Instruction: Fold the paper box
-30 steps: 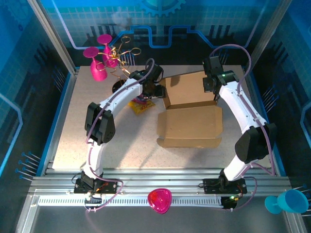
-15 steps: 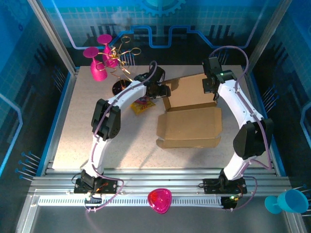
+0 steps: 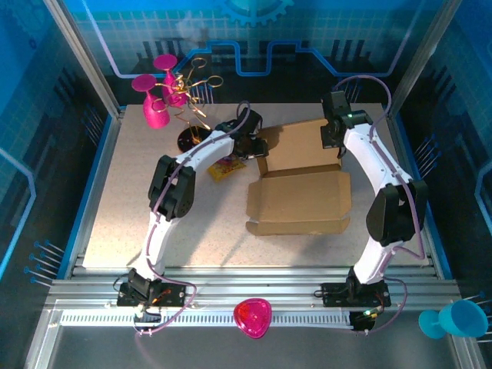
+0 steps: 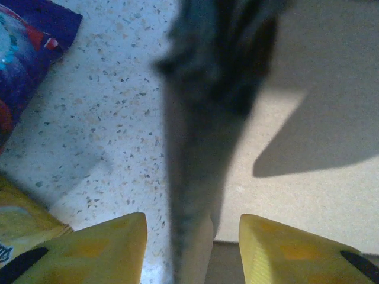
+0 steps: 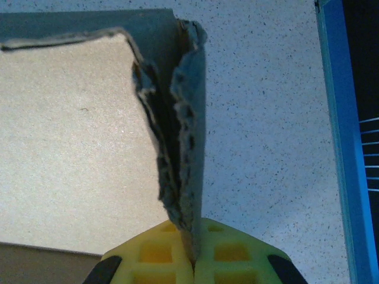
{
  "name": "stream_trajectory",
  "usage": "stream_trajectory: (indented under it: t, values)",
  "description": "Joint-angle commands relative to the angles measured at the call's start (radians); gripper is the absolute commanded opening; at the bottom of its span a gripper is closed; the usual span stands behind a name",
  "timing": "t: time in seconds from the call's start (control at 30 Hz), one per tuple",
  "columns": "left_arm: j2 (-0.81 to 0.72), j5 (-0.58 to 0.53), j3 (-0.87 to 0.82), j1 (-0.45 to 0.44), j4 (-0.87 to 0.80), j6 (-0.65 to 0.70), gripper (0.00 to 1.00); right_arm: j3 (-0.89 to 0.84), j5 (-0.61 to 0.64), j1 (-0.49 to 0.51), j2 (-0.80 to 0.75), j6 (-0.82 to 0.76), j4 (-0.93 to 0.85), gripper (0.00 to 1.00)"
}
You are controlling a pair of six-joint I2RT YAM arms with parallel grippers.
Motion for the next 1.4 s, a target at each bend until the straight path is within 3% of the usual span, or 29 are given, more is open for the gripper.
stream_trajectory:
  t: [0.0, 0.13, 0.33, 0.6, 0.67, 0.73, 0.83, 0.97, 1.1, 1.37]
  values:
    - [0.032, 0.003, -0.017, -0.005, 0.029, -0.018, 0.37, 0.033, -0.022, -0.019, 0.023, -0.002, 0.0, 0.0]
    - [0.041, -0.017, -0.01, -0.011, 0.023, -0.013, 0.26, 0.042, -0.027, -0.025, 0.041, 0.004, -0.006, 0.0]
    - [0.057, -0.137, 0.045, -0.033, -0.089, 0.022, 0.08, 0.057, -0.017, -0.026, 0.054, 0.018, -0.014, 0.0]
    - [0.047, -0.22, 0.055, -0.053, -0.144, 0.024, 0.01, 0.034, -0.007, -0.021, 0.048, 0.049, -0.016, 0.0]
    - [0.039, -0.214, 0.072, -0.054, -0.154, 0.022, 0.12, 0.027, -0.001, -0.021, 0.048, 0.051, -0.02, 0.0]
    - [0.026, -0.212, 0.106, -0.056, -0.175, 0.018, 0.39, 0.015, 0.008, -0.021, 0.045, 0.057, -0.018, 0.0]
    - [0.002, -0.2, 0.168, -0.057, -0.218, -0.01, 0.54, -0.005, 0.003, -0.027, 0.036, 0.073, -0.014, 0.0]
    - [-0.066, -0.19, 0.205, -0.059, -0.263, -0.081, 0.63, -0.025, -0.02, -0.048, 0.034, 0.106, -0.017, 0.0]
    - [-0.161, -0.158, 0.176, -0.061, -0.293, -0.191, 0.63, -0.035, -0.059, -0.091, 0.046, 0.163, -0.037, 0.0]
    - [-0.458, -0.075, -0.18, -0.129, -0.294, -0.65, 0.63, -0.044, -0.154, -0.219, 0.097, 0.279, -0.097, 0.0]
